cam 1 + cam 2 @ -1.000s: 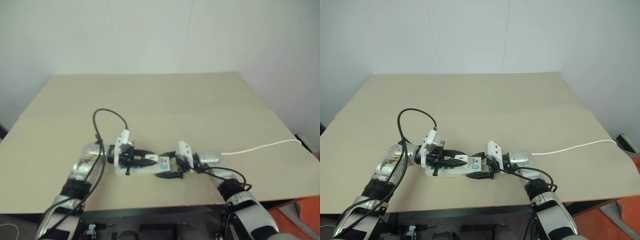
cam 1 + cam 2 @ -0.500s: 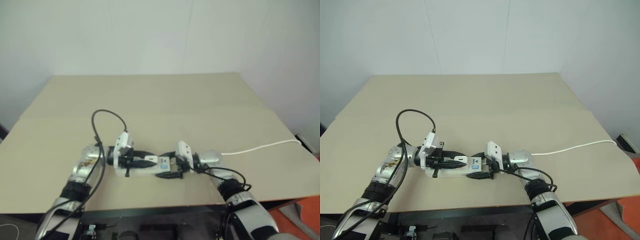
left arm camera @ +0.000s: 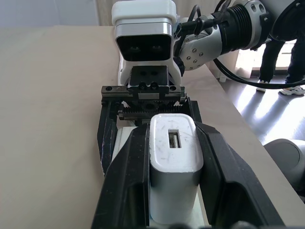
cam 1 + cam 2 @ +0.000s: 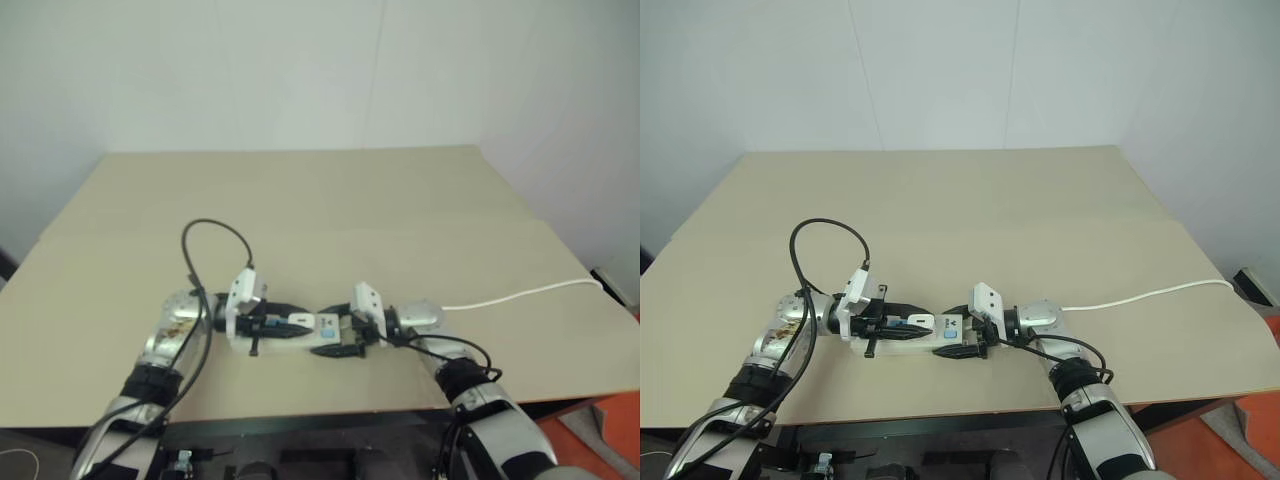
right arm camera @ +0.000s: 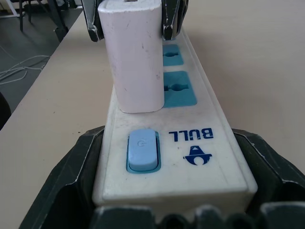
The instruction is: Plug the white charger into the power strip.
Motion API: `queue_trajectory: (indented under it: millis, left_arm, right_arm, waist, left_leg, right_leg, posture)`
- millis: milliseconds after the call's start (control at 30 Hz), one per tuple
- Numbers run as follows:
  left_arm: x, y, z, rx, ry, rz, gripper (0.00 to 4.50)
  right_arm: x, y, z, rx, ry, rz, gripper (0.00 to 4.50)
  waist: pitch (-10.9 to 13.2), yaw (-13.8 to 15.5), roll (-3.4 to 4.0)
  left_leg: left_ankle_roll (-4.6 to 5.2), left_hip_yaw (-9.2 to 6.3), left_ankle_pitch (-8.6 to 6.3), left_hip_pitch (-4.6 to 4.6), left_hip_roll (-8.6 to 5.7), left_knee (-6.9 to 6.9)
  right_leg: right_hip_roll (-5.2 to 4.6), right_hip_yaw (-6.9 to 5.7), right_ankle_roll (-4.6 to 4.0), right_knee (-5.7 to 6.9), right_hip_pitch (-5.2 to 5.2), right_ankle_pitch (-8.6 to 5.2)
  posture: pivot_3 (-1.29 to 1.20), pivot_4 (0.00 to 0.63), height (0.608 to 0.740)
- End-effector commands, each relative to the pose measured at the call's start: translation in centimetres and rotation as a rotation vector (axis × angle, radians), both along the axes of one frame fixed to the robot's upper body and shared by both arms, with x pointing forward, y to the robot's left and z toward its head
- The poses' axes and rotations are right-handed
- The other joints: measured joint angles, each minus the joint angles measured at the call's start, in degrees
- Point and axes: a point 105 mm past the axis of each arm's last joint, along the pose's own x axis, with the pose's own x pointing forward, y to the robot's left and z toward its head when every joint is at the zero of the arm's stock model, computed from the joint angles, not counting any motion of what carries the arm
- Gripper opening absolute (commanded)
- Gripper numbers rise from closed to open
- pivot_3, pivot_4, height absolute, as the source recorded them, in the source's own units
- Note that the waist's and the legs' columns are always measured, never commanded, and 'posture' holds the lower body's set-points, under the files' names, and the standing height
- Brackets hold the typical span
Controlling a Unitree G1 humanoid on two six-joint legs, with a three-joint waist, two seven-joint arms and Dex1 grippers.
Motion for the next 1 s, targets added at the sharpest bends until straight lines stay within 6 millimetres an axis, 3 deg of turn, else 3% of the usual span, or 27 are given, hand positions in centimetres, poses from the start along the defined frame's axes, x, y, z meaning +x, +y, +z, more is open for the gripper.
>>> queue_trajectory:
  millis: [33,567,900,1000]
  left_arm:
    - [-0.4,2.0,-4.1,0.154,0.124,0.061,1.03]
    - [0.2,2.1,-3.0,0.141,0.131,0.062,1.03]
    - [0.6,1.6,-2.1,0.110,0.107,0.067,4.14]
    - [0.8,1.6,-1.4,0.092,0.088,0.070,4.48]
  right_arm:
    - [0.1,-0.1,0.2,0.000,0.000,-0.003,3.42]
    - [0.2,-0.1,0.3,-0.001,-0.003,-0.006,3.42]
    - [0.2,0.1,0.3,0.005,-0.003,-0.006,3.42]
    - [0.2,0.0,0.3,0.005,-0.003,-0.006,3.42]
  waist:
    - [0.0,0.0,0.03]
    - [0.0,0.0,0.05]
    - [0.0,0.0,0.08]
    - [0.0,0.0,0.08]
  left_leg:
    - [0.00,0.00,0.00,0.01,0.00,0.00]
    - [0.00,0.00,0.00,0.04,0.00,-0.03]
    - [0.00,-0.01,0.00,-0.02,0.00,-0.12]
    - [0.00,-0.01,0.00,-0.03,0.00,-0.12]
  right_leg:
    - [0.00,0.00,0.00,0.00,0.01,0.00]
    - [0.00,0.00,-0.01,-0.02,0.02,-0.03]
    - [0.04,0.03,-0.03,-0.08,-0.06,-0.05]
    - [0.04,0.03,-0.03,-0.08,-0.06,-0.05]
  posture:
    - [0.00,0.150,0.740]
    - [0.00,0.150,0.740]
    - [0.00,0.150,0.740]
    - [0.00,0.150,0.740]
